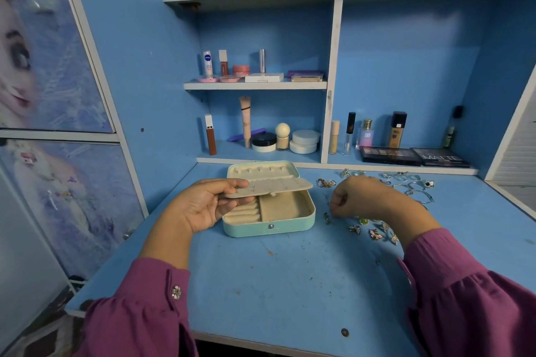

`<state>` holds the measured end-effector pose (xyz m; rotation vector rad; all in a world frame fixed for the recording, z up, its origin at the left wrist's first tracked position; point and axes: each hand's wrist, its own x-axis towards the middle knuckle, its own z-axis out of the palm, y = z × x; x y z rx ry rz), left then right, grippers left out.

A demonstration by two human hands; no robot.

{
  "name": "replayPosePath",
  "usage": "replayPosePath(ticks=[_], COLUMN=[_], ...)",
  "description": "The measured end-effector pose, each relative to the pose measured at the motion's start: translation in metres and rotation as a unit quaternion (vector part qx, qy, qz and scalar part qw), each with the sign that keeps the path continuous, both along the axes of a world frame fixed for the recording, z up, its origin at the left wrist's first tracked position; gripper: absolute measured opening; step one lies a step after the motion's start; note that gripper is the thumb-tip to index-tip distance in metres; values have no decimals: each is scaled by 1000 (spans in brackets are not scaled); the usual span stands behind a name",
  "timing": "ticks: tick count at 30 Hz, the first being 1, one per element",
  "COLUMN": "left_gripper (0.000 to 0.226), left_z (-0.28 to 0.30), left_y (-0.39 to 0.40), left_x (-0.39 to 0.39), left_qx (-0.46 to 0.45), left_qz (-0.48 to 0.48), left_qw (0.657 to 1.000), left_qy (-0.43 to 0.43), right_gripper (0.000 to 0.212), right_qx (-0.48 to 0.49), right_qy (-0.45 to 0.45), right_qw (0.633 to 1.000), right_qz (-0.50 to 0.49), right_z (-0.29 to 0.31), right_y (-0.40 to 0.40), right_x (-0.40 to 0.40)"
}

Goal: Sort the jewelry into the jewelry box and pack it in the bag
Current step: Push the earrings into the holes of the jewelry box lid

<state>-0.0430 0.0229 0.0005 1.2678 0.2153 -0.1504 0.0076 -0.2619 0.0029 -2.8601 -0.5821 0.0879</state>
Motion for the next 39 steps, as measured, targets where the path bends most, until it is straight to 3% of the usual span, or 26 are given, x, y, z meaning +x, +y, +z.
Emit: replayPosePath(ticks=[17,28,32,34,39], left_gripper=[28,26,23,23,23], left_z=[3,3,4,5,5], left_y=[-1,0,-1,-2,-2], left_x=[-3,-3,-5,-5,-5], left_qx=[-11,-19,-17,-17,-13], left_qz=[8,3,2,1,-3], left_qw=[1000,1000,1000,1000,1000], left_qy=[12,15,11,9,5], right_gripper=[7,7,11,12,16], right_qx=[52,4,99,156,150], right_qy=[37,13,-76,-74,-47], right_qw=[998,1000,992,985,984], right_qz=[2,-6,-33,-9,85], right_z=[1,-4,5,16,31], right_y=[-6,-2,8,22,72], right_x=[4,4,4,-2,-14])
